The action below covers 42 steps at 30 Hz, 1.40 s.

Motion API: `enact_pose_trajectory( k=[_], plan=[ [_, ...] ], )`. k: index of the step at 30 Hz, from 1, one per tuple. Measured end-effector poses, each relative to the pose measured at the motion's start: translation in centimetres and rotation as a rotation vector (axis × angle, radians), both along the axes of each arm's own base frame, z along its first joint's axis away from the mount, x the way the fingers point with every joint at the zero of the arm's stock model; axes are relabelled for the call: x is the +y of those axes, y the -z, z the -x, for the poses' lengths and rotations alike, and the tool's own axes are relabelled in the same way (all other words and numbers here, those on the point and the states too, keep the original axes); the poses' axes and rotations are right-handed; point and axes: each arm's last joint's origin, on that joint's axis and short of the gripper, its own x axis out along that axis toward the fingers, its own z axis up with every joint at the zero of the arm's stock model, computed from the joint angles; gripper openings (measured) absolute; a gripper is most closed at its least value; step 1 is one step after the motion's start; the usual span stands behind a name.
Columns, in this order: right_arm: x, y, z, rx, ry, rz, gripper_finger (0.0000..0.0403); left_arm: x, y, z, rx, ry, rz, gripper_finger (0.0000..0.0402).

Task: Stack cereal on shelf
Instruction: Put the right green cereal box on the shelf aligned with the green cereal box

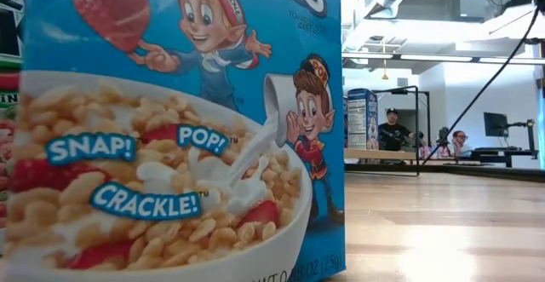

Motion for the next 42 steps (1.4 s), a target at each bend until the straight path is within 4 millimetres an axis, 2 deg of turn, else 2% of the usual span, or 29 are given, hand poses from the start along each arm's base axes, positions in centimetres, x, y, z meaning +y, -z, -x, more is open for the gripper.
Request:
enact_pose_trajectory(
  k=[4,15,24,29,42],
  plan=[
    [0.2,1.1,-0.1,0.002,0.001,0.004,0.0362,0.0,0.3,-0.1,0.02,-0.002,-0.006,0.0293],
    [0.7,1.4,0.4,0.017,-0.017,0.0,0.0362,0.1,0.9,-0.9,0.052,-0.028,-0.021,0.0293],
    [0.9,3.4,0.7,0.007,0.014,0.038,0.0362,0.6,1.1,-1.1,0.058,-0.057,-0.026,0.0293],
    [0.9,3.5,0.7,0.008,0.016,0.039,0.0358,1.0,1.1,-1.1,0.068,-0.066,-0.027,0.0293],
    [0.7,3.5,0.8,0.019,0.028,0.048,0.027,1.4,1.1,-1.2,0.074,-0.082,-0.03,0.0293]
  ],
)
